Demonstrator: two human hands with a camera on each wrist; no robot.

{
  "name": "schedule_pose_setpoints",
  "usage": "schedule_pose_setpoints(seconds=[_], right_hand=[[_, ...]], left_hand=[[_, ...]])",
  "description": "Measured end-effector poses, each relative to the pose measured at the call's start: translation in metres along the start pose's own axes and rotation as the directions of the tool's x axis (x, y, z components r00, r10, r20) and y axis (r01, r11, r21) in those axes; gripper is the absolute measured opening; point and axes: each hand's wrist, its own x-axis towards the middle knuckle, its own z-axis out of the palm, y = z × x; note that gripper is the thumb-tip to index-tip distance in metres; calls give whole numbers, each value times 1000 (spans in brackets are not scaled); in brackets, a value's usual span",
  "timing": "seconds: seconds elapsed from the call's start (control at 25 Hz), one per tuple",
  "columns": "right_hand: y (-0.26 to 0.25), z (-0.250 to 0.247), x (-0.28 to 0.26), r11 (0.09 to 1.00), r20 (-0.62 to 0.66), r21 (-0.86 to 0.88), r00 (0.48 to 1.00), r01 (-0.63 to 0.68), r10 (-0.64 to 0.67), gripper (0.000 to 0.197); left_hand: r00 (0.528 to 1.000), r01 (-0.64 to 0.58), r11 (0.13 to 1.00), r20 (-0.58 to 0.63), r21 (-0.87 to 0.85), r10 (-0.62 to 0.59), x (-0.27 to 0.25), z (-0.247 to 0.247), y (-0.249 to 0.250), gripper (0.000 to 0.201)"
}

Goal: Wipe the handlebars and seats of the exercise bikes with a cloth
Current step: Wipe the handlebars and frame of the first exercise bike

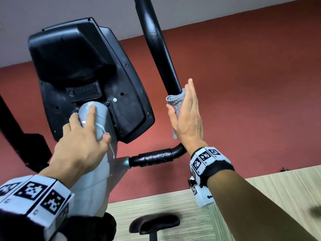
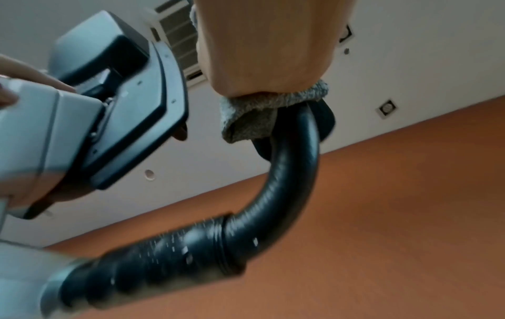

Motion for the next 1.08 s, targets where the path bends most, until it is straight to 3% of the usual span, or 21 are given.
schedule_pose_setpoints(seconds=[0.24,0.4,0.52,0.68,0.92,1.08], right_hand=[[27,-8,-62,980,134,0,971,-201,199,85],[16,-9,-31,988,89,54,986,-147,142,85],[27,-12,-28,987,138,106,985,-118,103,86],[36,-16,-55,967,215,143,960,-211,178,91],[13,-1,-23,991,42,112,997,-74,70,87],[31,12,-77,959,12,115,965,-260,261,87]], left_hand=[[1000,0,1000,-3,10,0,0,0,-1,81],[1000,8,1000,0,26,-8,1,0,0,81],[1000,8,999,-10,31,-7,3,1,0,81],[1000,-1,1000,-8,20,1,1,2,-2,80],[1000,12,1000,-17,23,-12,2,3,-2,80],[1000,13,1000,-17,14,-13,1,2,-1,80]])
